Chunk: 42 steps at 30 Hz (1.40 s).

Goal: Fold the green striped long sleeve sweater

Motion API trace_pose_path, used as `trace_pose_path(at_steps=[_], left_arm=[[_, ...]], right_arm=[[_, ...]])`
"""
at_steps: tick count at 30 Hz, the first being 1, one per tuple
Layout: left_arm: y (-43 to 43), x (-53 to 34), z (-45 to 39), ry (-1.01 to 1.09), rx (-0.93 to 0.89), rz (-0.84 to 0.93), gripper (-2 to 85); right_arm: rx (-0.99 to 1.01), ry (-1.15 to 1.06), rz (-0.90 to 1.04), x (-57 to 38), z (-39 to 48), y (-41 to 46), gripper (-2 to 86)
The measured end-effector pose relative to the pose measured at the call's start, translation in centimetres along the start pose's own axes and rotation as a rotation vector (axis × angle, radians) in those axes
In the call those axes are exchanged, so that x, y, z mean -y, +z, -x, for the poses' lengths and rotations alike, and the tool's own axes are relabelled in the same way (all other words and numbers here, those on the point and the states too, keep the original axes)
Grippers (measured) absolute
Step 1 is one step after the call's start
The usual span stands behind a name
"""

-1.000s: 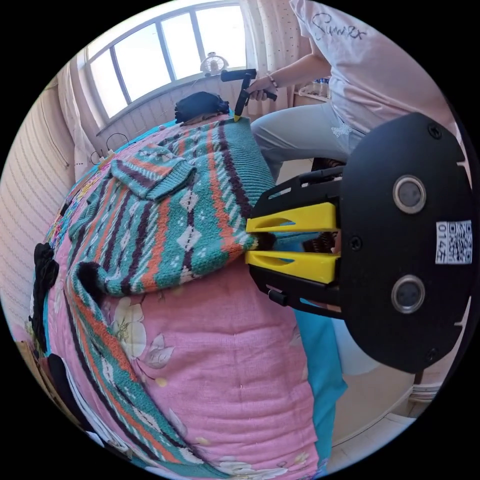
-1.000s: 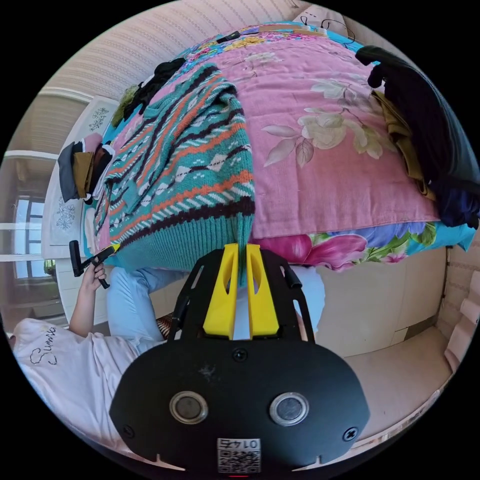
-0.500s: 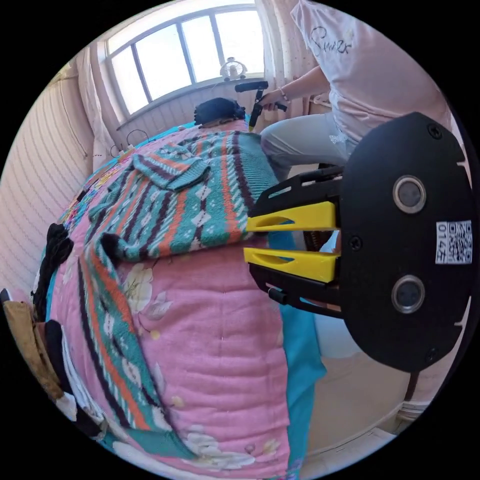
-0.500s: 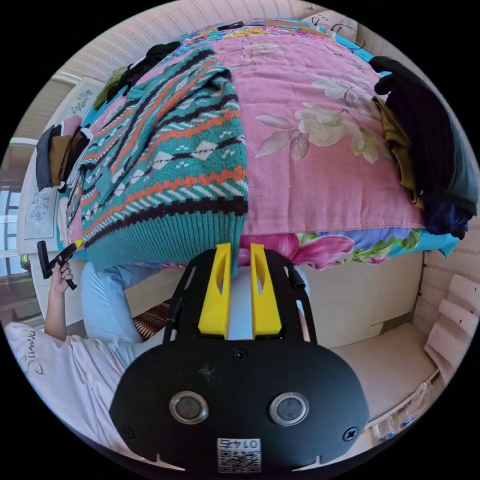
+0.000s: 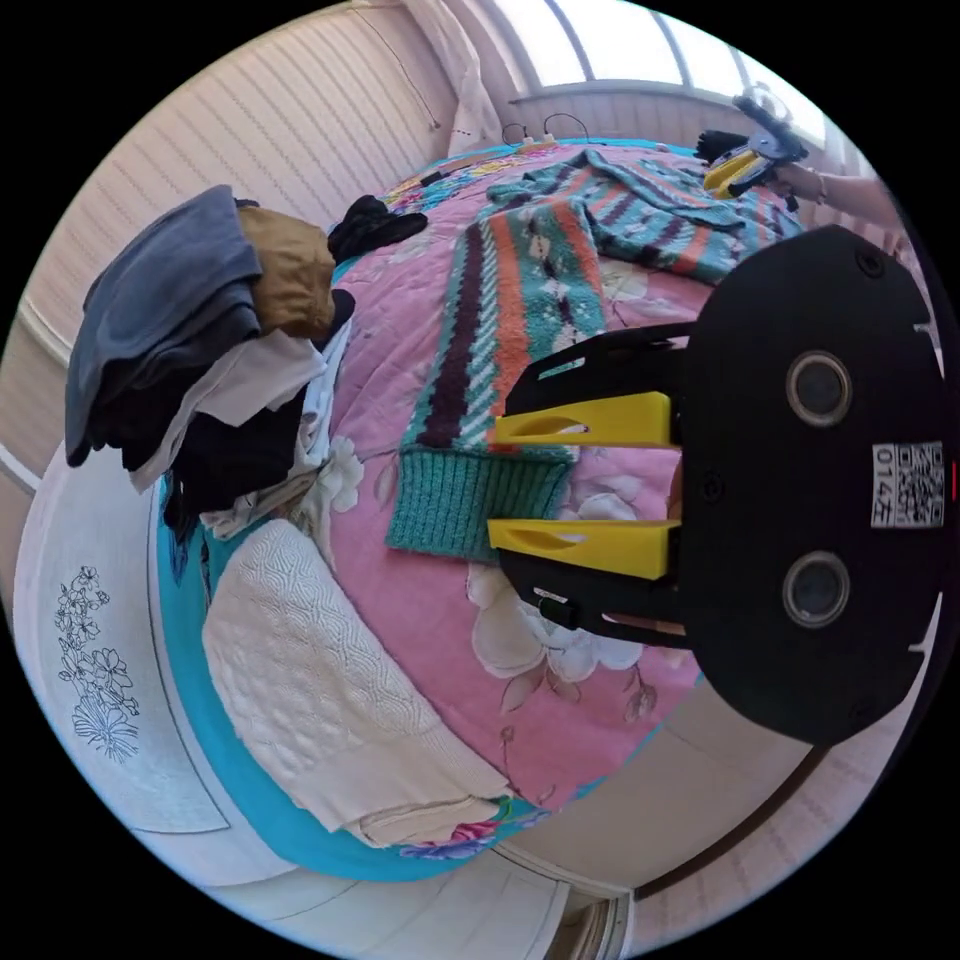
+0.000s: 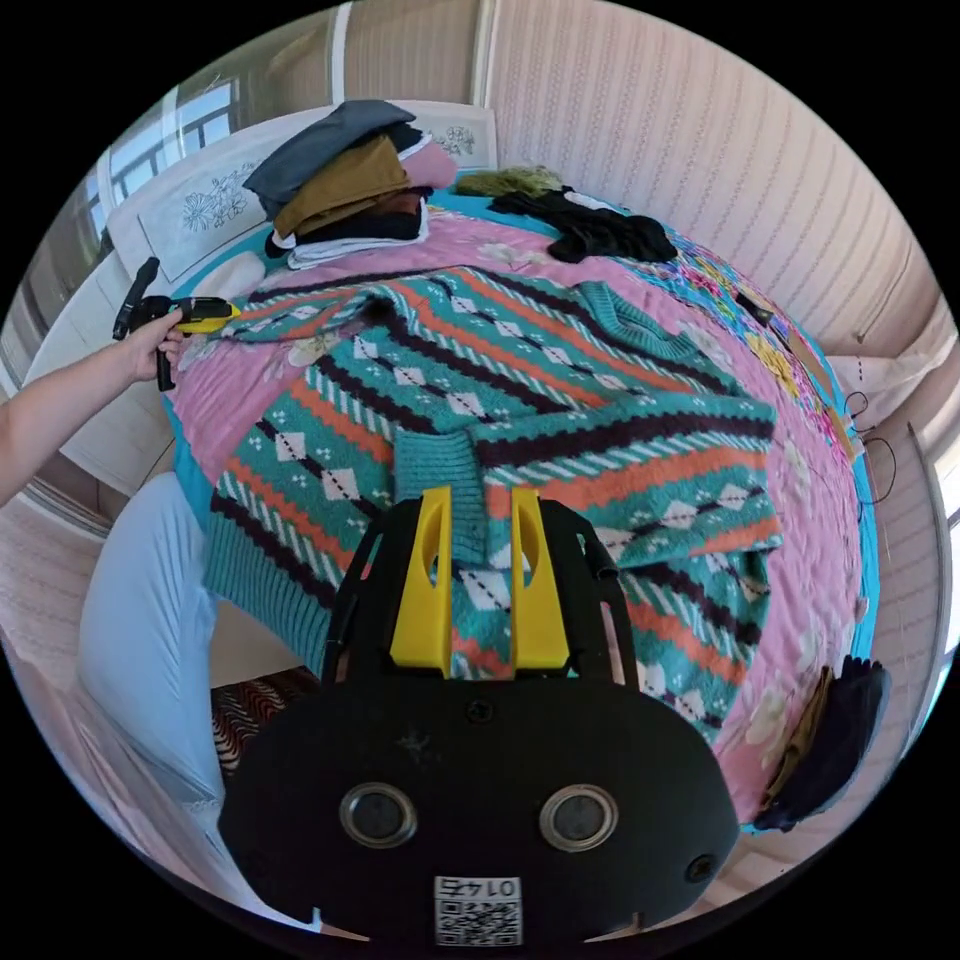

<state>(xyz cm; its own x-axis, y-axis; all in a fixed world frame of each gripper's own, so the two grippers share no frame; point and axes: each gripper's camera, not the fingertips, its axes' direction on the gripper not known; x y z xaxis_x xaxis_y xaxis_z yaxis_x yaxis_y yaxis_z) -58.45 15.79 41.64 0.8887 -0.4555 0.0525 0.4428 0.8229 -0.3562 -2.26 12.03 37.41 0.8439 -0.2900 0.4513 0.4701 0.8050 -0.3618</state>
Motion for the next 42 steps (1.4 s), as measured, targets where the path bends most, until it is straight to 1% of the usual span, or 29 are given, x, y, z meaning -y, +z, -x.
trace_pose_path(at_steps=[1,3,4,6,8,10,12,13,16,18,19,20,22,23,24,26,27,29,31,33,34,35,39,41,42], left_arm=[[-0.1,-0.2,-0.4,0.048,0.02,0.002,9.3],[-1.0,-0.2,-0.6,0.086,0.009,0.007,5.8],[-1.8,0.0,-0.7,0.105,-0.014,-0.004,2.7],[-3.6,0.4,-0.8,0.141,-0.033,-0.071,0.7],[-5.1,1.4,-1.3,0.184,0.016,-0.168,-0.1],[-4.7,2.3,-1.7,0.202,0.092,-0.197,-0.2],[-2.3,3.0,-2.1,0.214,0.171,-0.122,-0.1],[0.0,3.2,-2.2,0.212,0.196,-0.011,0.2],[0.8,3.1,-3.2,0.213,0.246,-0.006,1.5],[-0.6,3.0,-3.4,0.192,0.22,-0.044,2.0],[-2.2,2.3,-3.9,0.223,0.177,-0.1,1.7],[-3.9,1.1,-4.8,0.286,0.138,-0.153,0.8],[-6.0,-1.6,-6.8,0.415,0.091,-0.181,-0.3],[-6.9,-4.0,-8.3,0.483,0.03,-0.181,-0.6],[-7.2,-5.3,-9.2,0.52,-0.015,-0.171,-0.7],[-7.0,-10.5,-13.1,0.646,-0.195,-0.096,-0.8],[-6.7,-11.7,-14.0,0.659,-0.227,-0.08,-0.8],[-4.3,-15.8,-18.1,0.703,-0.337,0.023,-0.6],[-1.9,-17.9,-20.6,0.725,-0.351,0.117,-0.1],[0.7,-19.4,-22.3,0.769,-0.327,0.2,0.3],[1.6,-19.9,-22.6,0.769,-0.295,0.186,0.4],[1.7,-19.8,-22.6,0.762,-0.304,0.178,0.5],[2.3,-18.9,-22.4,0.747,-0.343,0.222,0.2],[2.7,-18.6,-22.5,0.741,-0.345,0.227,0.0],[2.7,-18.6,-22.6,0.742,-0.34,0.225,-0.1]], right_arm=[[0.025,0.011,0.072,0.4,0.5,2.0,11.0],[0.031,0.057,0.049,-0.1,0.6,2.9,11.6],[0.043,0.053,0.035,-0.4,0.6,2.7,11.5],[0.063,0.063,0.024,-1.0,0.3,2.5,11.1],[0.073,0.063,0.016,-1.6,0.2,2.3,9.8],[0.085,0.077,0.018,-1.8,0.1,2.3,9.2],[0.078,0.077,0.026,-1.9,0.3,2.3,8.9],[0.067,0.074,0.029,-2.1,0.5,2.3,8.8],[0.041,0.064,0.029,-2.6,0.9,2.3,8.6],[0.036,0.07,0.029,-2.9,0.9,2.3,8.6],[0.036,0.075,0.029,-3.1,0.9,2.3,8.5],[0.038,0.084,0.029,-3.4,0.8,2.4,8.3],[0.041,0.099,0.022,-3.8,0.5,2.4,8.0],[0.04,0.103,0.017,-4.1,0.4,2.3,7.5],[0.037,0.106,0.015,-4.3,0.3,2.3,7.2],[0.015,0.107,0.012,-4.9,-0.3,2.3,4.6],[0.027,0.114,0.012,-5.0,-0.6,2.3,4.2],[0.097,0.146,0.012,-5.6,-2.2,2.1,3.0],[0.179,0.185,0.011,-6.2,-3.9,1.7,2.3],[0.274,0.25,-0.01,-7.0,-6.1,0.8,1.7],[0.311,0.3,-0.059,-7.9,-7.8,-0.4,1.4],[0.326,0.344,-0.114,-8.9,-9.5,-2.1,1.2],[0.293,0.481,-0.318,-13.4,-16.7,-9.0,0.9],[0.244,0.615,-0.451,-17.8,-22.5,-13.8,0.8],[0.227,0.649,-0.479,-19.0,-23.9,-14.9,0.8]])
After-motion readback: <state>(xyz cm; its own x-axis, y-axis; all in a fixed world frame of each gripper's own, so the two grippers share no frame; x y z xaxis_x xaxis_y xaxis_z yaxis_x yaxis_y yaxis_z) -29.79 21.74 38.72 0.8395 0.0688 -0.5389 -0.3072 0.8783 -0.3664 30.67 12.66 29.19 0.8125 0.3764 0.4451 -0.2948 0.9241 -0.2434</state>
